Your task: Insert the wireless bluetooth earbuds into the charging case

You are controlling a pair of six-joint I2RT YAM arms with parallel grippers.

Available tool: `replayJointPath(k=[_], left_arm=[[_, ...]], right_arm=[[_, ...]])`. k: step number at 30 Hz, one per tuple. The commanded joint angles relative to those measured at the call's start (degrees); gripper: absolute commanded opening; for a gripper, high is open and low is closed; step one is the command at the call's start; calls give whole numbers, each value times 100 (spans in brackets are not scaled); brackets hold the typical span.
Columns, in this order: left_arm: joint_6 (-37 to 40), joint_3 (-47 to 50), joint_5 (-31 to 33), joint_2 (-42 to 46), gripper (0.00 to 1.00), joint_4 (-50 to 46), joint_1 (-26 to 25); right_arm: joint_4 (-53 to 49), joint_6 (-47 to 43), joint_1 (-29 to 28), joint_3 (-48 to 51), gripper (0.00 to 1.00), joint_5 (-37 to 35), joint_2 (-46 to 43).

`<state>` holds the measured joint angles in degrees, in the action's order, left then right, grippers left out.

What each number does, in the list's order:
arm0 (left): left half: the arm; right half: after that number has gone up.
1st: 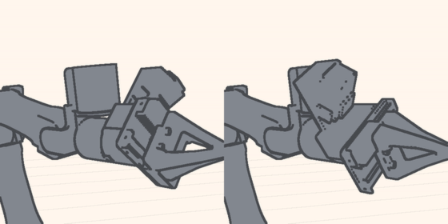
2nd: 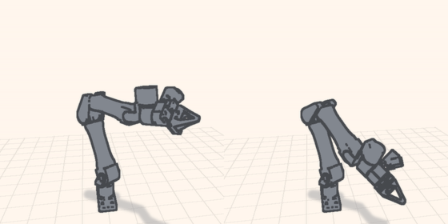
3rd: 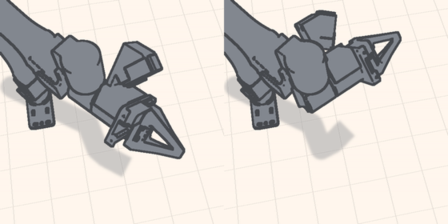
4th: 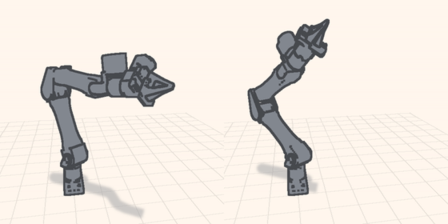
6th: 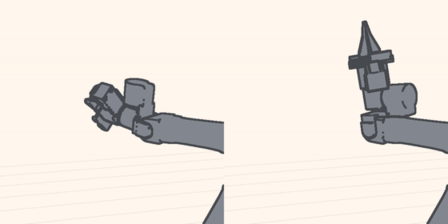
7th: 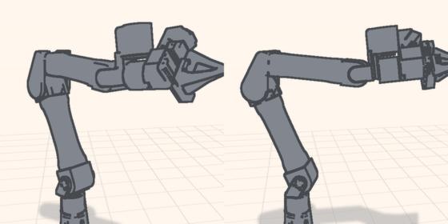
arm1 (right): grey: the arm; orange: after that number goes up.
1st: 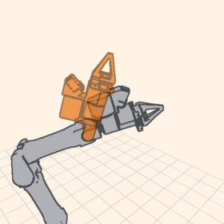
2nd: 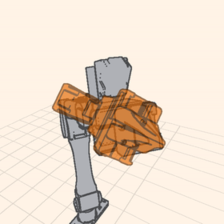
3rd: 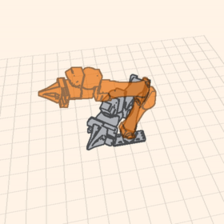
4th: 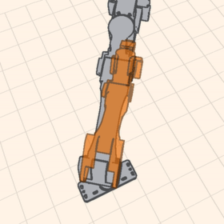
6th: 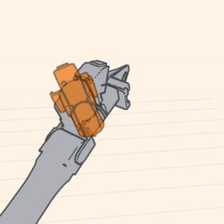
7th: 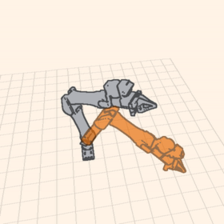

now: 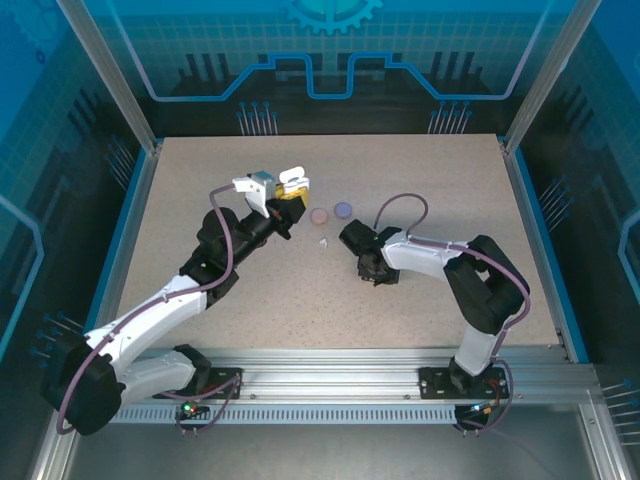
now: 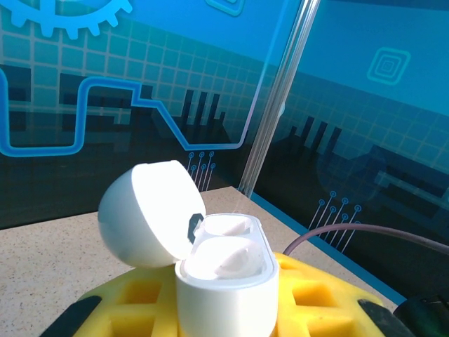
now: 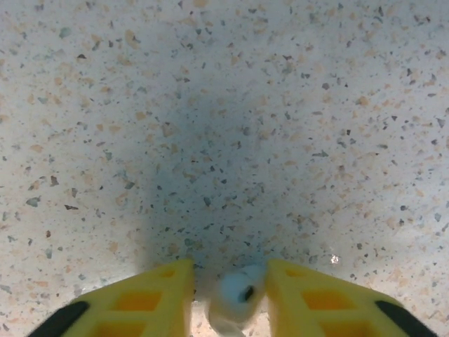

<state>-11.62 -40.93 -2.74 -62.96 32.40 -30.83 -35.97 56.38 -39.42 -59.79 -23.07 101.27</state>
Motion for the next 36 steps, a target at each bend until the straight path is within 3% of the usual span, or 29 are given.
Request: replayJointPath(k=[1,7,14,21,36], left_arm=[[123,45,81,40,0,112,-56],[165,18,63,49,0,58,-89],[172,32,61,73,0,-1,-111],[201,-36,20,86,0,-104,-117],[258,-82,19,146,0,-224,-124]], right_arm=[[-147,68,29,-51,41,116,-154],[-132,-2,312,-29,58,602,-531],[63,-330,693,22,59,1248,-608],[-2,-1463,787,-427,58,1835,46],[-148,-2964,804,-341,55,1560,206]])
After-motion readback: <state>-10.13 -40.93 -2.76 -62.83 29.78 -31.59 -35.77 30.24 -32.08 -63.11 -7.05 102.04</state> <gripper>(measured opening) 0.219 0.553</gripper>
